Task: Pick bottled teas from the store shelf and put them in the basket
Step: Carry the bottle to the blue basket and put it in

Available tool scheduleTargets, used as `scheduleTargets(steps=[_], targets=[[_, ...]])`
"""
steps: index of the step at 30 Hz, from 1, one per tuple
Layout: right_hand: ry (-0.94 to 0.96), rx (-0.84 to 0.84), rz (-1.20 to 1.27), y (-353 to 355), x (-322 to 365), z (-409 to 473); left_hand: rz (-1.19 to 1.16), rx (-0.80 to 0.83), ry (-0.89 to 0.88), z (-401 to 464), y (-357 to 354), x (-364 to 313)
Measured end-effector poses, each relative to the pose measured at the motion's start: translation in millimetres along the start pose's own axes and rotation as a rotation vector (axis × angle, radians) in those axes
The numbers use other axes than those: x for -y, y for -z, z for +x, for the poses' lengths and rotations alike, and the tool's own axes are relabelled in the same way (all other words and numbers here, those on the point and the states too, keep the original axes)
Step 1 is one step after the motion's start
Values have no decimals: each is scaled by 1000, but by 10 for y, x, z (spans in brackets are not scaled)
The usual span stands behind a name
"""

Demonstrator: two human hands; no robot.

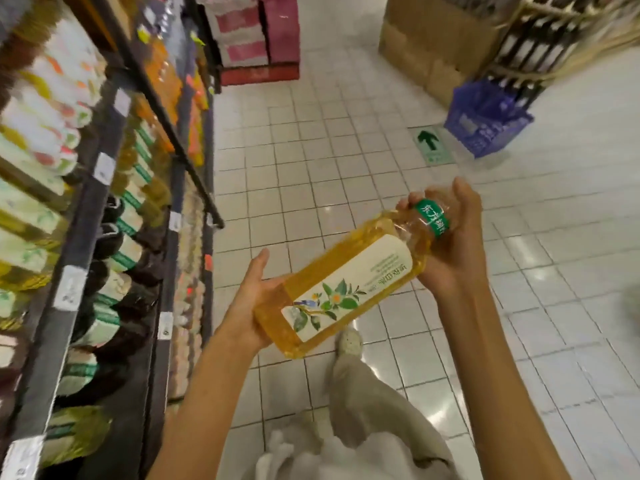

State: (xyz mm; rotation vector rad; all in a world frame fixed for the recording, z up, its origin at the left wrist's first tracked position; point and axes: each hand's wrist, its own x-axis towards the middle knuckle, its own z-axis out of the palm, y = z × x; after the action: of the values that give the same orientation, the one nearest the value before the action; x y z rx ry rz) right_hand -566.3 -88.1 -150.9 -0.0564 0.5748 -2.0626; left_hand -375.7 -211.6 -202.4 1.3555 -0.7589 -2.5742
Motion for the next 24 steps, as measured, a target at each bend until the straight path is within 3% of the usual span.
scheduleTargets(steps=[10,24], targets=[[485,-345,137,1094,1727,-336,328,270,364,1073,-1980,458],[532,-424,24,2054,3906,741,278,208,571,2813,-4236,678]])
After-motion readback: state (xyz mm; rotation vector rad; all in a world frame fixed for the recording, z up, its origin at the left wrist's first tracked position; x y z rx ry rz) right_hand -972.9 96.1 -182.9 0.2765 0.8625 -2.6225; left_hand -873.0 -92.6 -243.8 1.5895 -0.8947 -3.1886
